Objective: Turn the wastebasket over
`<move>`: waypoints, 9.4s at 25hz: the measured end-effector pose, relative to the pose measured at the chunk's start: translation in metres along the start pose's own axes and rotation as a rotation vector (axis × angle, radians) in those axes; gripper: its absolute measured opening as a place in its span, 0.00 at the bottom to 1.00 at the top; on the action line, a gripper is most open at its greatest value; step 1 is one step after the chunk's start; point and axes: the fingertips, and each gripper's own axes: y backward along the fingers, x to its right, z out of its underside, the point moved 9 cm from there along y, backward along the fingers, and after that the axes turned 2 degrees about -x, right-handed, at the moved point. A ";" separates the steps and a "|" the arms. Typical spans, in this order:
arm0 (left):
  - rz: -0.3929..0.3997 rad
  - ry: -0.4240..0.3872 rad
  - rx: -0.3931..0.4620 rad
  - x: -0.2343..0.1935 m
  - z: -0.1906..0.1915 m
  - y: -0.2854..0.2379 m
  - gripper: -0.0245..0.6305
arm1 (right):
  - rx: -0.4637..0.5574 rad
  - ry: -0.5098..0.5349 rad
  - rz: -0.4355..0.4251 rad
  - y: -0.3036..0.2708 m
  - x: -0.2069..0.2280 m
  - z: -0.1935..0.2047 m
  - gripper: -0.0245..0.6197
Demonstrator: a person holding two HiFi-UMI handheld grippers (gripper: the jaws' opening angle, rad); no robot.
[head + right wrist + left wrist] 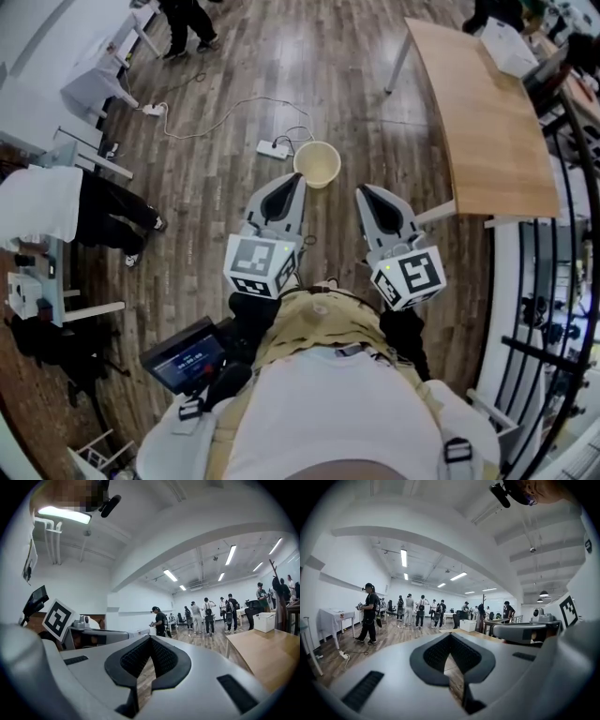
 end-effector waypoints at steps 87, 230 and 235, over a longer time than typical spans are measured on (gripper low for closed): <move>-0.040 0.325 -0.912 -0.325 0.411 -0.282 0.04 | -0.796 -0.374 -0.140 -0.383 0.176 0.432 0.07; 0.089 0.224 -0.500 -0.271 0.170 -0.380 0.04 | -0.400 -0.001 0.146 -0.402 0.253 0.175 0.07; 0.075 0.200 -0.371 -0.244 0.104 -0.363 0.04 | -0.275 0.045 0.239 -0.371 0.234 0.105 0.07</move>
